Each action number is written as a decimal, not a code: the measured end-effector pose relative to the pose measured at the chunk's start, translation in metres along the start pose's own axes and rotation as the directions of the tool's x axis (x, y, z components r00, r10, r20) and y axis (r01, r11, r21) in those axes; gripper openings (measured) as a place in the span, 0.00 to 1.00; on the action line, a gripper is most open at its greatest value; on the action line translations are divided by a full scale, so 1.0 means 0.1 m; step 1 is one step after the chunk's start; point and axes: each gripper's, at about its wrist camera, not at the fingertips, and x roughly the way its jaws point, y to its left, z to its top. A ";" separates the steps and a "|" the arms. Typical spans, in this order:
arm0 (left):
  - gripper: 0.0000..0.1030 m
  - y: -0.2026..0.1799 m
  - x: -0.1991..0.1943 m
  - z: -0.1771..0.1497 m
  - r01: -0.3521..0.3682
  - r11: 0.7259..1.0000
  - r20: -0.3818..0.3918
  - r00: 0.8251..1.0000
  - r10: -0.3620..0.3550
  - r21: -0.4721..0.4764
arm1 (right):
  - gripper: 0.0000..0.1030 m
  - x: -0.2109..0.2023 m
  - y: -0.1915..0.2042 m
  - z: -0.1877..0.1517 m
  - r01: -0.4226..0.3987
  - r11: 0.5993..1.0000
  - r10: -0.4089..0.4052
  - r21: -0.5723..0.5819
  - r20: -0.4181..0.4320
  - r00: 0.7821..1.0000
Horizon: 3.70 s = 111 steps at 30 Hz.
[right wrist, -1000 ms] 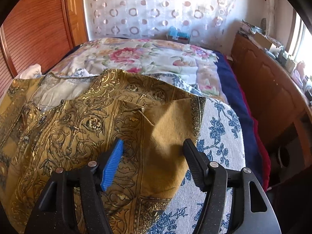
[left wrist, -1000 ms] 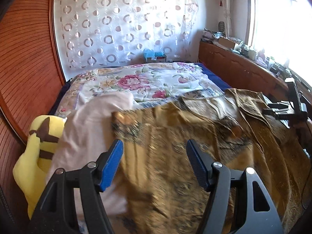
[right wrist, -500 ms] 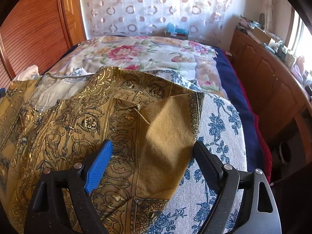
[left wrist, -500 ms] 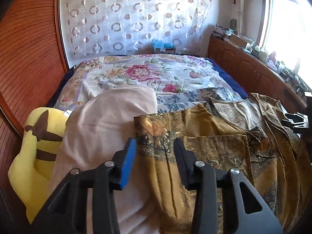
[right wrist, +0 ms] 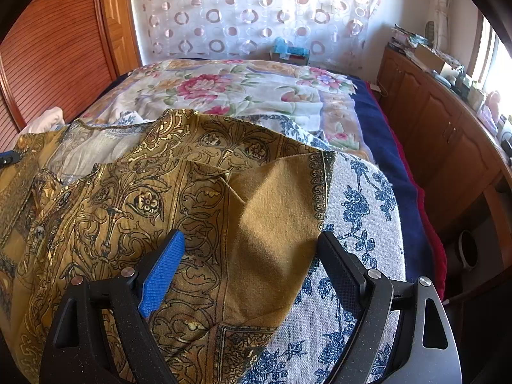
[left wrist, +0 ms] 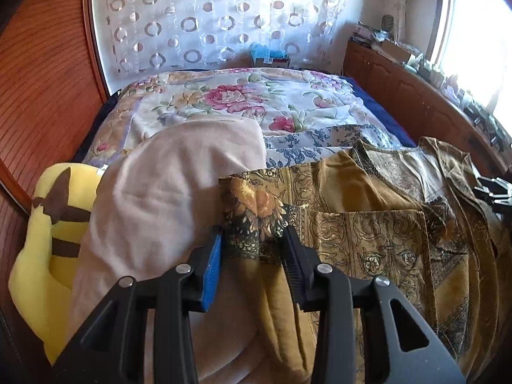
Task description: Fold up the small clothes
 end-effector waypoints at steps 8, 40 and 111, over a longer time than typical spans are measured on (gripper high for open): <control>0.03 -0.25 -0.24 -0.01 0.032 0.996 0.070 0.997 -0.038 0.084 | 0.84 0.00 0.00 0.00 -0.001 1.000 0.001 0.001 0.000 1.000; 0.01 -0.61 -0.53 -0.20 0.107 0.986 0.152 0.980 -0.126 0.128 | 0.27 0.07 -0.20 0.21 -0.048 0.999 0.047 -0.016 -0.033 0.998; 0.50 0.02 -2.81 -2.26 -0.016 0.997 0.305 0.952 -0.008 0.075 | 0.54 -2.74 0.52 -1.88 -0.082 0.994 0.098 -0.078 0.233 0.967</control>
